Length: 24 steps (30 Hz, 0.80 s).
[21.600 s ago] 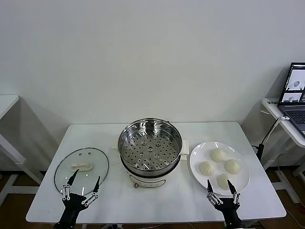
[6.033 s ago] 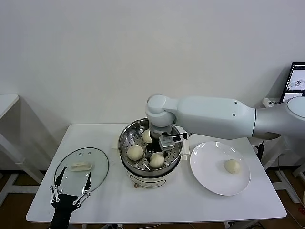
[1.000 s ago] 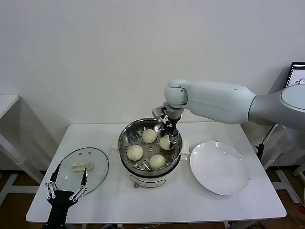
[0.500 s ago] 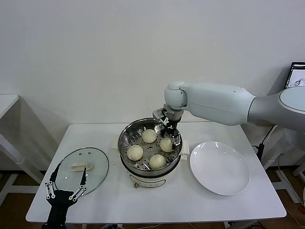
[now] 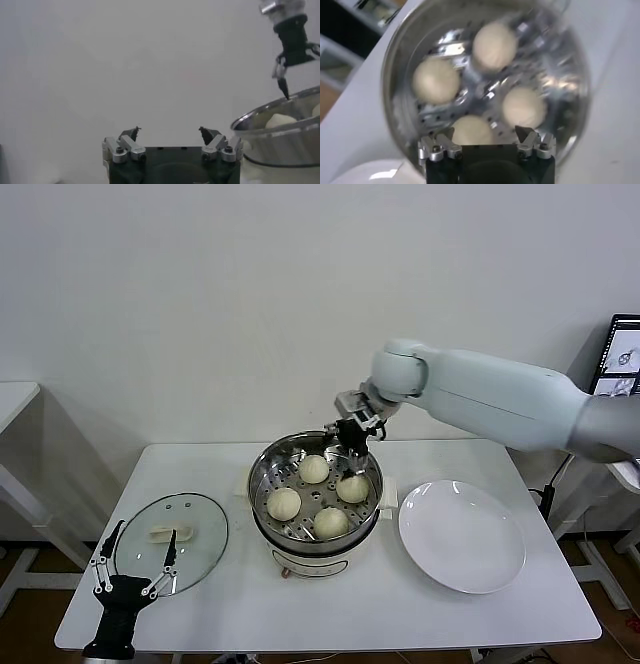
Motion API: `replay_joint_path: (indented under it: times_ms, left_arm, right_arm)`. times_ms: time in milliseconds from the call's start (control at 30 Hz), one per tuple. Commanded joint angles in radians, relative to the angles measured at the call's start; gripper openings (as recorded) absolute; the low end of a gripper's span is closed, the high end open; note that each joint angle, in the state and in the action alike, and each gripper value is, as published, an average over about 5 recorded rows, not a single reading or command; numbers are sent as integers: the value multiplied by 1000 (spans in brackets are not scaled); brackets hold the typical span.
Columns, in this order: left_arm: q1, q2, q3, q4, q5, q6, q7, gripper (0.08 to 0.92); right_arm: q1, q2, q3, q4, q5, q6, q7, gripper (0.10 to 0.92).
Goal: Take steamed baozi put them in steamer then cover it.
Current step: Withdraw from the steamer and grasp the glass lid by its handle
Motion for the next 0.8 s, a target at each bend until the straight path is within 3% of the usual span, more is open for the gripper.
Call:
replay_joint_path:
  times_ms: [33, 267, 533, 800]
  left_arm:
    - [-133, 20, -12, 45, 255, 143, -137, 823]
    - [-182, 45, -18, 85, 409, 201, -128, 823]
    - [-194, 83, -69, 177, 631, 206, -68, 823]
    - [-193, 108, -100, 314, 815, 185, -51, 823]
  right_arm:
    - [-344, -250, 363, 152, 100, 208, 1075, 823]
    - [-826, -257, 846, 163, -11, 305, 1285, 823]
    - [-1336, -146, 1375, 198, -97, 349, 1279, 823]
    - [-1634, -19, 1626, 232, -129, 388, 1224, 823]
